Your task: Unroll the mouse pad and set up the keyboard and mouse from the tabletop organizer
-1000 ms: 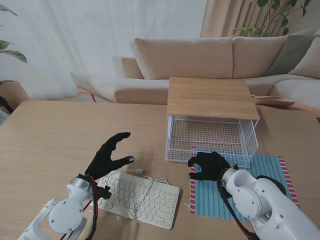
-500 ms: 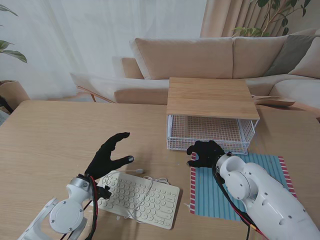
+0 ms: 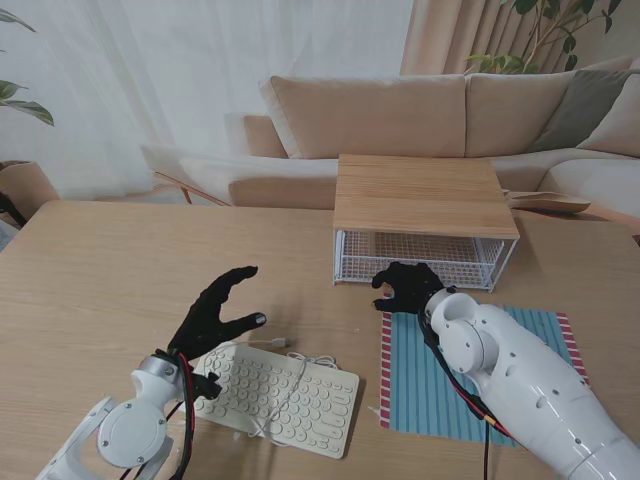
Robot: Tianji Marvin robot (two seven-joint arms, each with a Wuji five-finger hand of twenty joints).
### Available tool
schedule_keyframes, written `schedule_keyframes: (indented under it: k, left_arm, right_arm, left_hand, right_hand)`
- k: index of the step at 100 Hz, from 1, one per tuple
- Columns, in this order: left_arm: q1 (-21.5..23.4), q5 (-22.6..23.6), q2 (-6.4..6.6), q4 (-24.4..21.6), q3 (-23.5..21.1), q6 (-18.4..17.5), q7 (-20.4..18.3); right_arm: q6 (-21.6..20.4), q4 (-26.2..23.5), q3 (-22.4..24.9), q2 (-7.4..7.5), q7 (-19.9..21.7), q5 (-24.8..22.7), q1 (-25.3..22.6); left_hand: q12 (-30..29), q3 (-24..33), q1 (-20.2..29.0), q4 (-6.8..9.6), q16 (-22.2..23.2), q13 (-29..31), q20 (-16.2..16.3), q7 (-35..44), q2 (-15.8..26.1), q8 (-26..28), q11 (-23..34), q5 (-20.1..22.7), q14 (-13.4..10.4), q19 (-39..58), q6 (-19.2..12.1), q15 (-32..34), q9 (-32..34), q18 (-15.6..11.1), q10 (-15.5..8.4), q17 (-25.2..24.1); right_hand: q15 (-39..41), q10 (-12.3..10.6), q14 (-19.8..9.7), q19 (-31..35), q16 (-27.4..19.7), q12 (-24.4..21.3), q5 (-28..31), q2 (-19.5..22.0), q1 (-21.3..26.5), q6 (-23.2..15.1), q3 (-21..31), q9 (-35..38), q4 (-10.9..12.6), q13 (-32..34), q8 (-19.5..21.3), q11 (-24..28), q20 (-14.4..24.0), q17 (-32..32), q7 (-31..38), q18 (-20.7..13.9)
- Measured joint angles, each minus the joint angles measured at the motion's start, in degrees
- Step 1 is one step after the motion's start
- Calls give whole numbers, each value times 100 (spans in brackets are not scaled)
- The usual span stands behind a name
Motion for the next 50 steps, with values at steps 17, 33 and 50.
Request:
schedule_keyframes:
  k: [17,33,50]
  left_arm:
    - [0,-2,0,13,0,11,-2]
    - [0,-5,0,20,3,16,-5]
    - [-6,-6,0,27,5,32,11]
  right_arm:
    - [55,267,-166,-74,-200,98,208]
    - [84,337,-207,-102,-223,150,242]
    - [-39,-90,356,-156,-279,53,-191]
  left_hand:
    - [0,-1,0,0,-1,0,-1,0,60,0,0,0,-1,0,5,0,0,0,0,0]
    - [0,-2,0,0,-2,0,-1,0,60,0,0,0,-5,0,6,0,1,0,0,0]
    - [0,-2,0,0,-2,0,-1,0,60,0,0,0,-8,0,13,0,1,0,0,0]
  right_hand:
    - [100,-14,-84,-118,-27,-24,-128,0,0,-68,50,-85,0,-60,0,35,-129,-36,75,49]
    - [137,-14,-99,-113,-30,-67,-138,0,0,-71,59,-77,0,-60,-51,158,-198,5,75,115]
    - [-125,-63,-103,-393,-88,-68,-138,0,0,-71,122,-78,0,-140,-59,-14,-201,6,106,-11]
